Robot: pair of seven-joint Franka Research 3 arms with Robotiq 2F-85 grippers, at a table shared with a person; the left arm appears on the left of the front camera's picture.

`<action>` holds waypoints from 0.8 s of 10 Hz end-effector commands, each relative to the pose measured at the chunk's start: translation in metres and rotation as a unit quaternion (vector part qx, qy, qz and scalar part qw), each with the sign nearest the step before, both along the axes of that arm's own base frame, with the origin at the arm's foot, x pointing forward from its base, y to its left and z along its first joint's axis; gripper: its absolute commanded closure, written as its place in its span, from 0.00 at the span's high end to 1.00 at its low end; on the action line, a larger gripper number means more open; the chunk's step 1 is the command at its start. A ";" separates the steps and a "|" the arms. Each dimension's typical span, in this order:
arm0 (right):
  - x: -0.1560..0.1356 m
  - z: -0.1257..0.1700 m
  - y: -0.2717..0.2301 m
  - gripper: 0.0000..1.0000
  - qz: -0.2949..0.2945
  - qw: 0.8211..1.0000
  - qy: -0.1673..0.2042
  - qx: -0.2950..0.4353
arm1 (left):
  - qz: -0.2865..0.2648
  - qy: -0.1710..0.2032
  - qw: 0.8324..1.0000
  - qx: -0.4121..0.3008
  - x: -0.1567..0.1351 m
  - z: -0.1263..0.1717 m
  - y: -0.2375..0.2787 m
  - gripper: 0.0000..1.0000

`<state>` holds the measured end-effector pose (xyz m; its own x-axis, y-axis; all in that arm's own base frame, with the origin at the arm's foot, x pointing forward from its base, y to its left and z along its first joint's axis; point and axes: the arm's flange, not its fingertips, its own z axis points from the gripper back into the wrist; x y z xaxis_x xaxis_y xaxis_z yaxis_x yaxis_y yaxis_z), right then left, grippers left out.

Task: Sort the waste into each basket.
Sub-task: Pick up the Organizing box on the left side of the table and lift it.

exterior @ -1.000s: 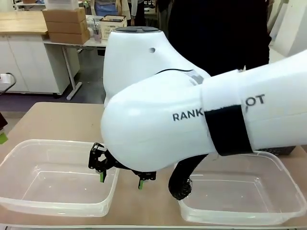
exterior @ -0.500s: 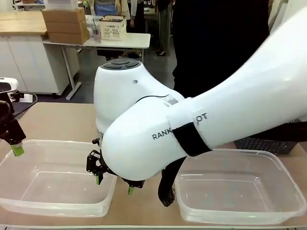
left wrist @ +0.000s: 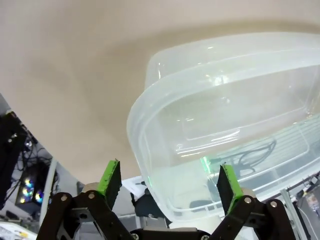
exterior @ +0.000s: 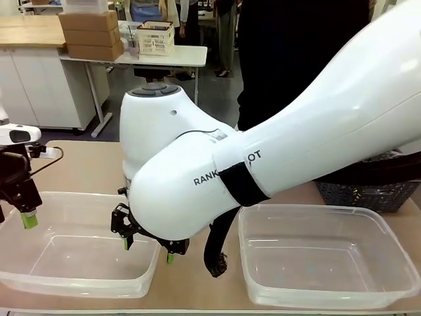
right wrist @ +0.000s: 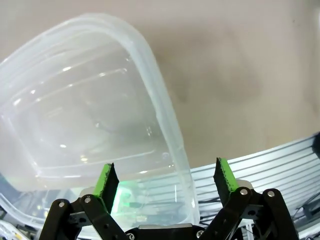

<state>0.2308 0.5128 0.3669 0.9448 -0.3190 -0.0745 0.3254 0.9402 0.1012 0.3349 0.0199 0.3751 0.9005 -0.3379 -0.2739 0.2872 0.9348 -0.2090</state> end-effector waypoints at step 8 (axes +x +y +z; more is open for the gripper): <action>-0.006 0.009 0.003 0.11 0.018 0.999 -0.026 -0.032 | 0.040 -0.051 0.998 0.012 -0.109 -0.077 -0.007 0.20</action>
<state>0.2239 0.5126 0.3685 0.9544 -0.2934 -0.0546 0.2967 0.9526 0.0672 0.3528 0.0322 0.3657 0.9359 -0.2809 -0.2124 0.2460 0.9531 -0.1764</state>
